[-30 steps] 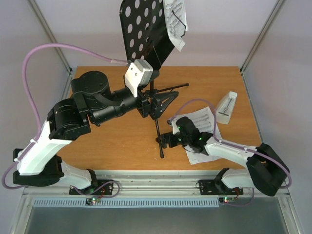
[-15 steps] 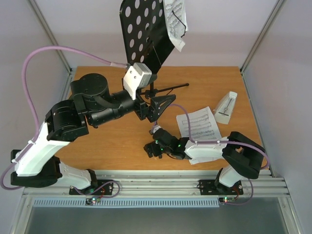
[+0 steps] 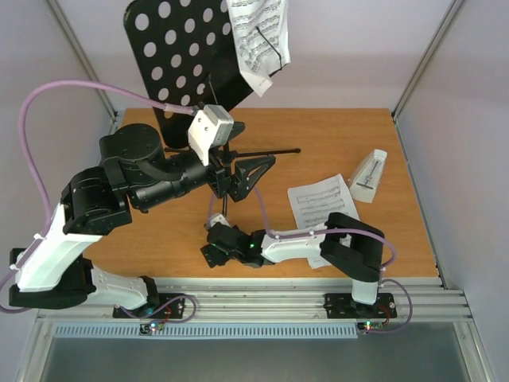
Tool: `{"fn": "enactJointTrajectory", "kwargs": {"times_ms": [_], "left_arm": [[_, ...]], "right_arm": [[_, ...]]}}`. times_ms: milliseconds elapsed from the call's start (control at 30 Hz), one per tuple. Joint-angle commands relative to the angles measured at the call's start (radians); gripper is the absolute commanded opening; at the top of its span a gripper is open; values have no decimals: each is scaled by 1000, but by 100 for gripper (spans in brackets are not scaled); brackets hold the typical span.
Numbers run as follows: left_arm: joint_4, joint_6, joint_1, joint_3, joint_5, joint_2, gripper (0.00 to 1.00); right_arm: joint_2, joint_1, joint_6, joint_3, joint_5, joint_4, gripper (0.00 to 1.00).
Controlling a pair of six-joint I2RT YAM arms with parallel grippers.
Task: Pack up the instrument practice props
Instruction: Adjust the music stand at the center of the board.
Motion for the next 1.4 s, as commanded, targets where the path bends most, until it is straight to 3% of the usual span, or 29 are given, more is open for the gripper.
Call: {"fn": "enactJointTrajectory", "kwargs": {"times_ms": [0,233,367,500,700,800,1067,1367], "left_arm": [[-5,4,-3,-12,-26,-28,94],[-21,2,-3,-39,-141,-62,94],[-30,-1,-3,-67,-297,-88,95],[62,10,-3,-143,-420,-126,96],[-47,-11,34,65,-419,25,99],[-90,-65,129,136,-306,94,99],[-50,-156,228,208,-297,165,98],[19,-189,245,172,-439,188,95]], "right_arm": [[76,24,-9,120,-15,34,92],[110,24,-68,183,-8,33,94],[56,24,-74,119,5,41,98],[-70,24,-58,-4,50,57,99],[-289,15,-58,-169,151,-5,98],[-411,-30,-61,-198,158,-83,98],[-729,-195,-146,-34,104,-373,99],[-838,-208,-174,66,148,-445,98]]}}
